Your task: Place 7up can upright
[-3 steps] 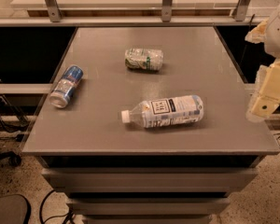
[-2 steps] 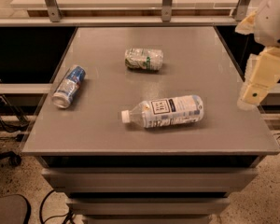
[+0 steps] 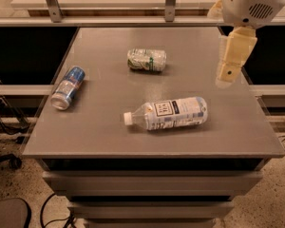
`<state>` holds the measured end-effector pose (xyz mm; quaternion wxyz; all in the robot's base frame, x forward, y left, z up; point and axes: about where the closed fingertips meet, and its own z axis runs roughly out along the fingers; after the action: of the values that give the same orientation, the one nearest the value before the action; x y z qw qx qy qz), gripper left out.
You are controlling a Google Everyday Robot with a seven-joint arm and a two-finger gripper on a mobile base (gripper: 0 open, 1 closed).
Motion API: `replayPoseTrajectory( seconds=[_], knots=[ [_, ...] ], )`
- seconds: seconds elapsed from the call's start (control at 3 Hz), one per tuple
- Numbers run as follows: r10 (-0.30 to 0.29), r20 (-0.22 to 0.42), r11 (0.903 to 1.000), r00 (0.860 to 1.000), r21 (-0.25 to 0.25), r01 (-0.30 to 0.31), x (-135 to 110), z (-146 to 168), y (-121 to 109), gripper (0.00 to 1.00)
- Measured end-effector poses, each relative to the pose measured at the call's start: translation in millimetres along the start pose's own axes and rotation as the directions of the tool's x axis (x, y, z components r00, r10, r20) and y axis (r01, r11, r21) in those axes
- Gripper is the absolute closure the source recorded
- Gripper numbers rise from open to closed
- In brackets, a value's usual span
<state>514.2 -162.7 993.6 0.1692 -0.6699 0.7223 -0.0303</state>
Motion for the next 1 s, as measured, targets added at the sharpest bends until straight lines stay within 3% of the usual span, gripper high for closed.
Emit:
replayPoseTrajectory(
  seconds=[0.33,0.67,1.0],
  knots=[
    [-0.062,0.011,0.9981,0.998,-0.005,0.062,-28,17,-24,0.00],
    [-0.102,0.073,0.9947,0.992,-0.005,0.103,-89,57,-72,0.00],
    [-0.102,0.073,0.9947,0.992,-0.004,0.103,-89,57,-72,0.00]
  ],
)
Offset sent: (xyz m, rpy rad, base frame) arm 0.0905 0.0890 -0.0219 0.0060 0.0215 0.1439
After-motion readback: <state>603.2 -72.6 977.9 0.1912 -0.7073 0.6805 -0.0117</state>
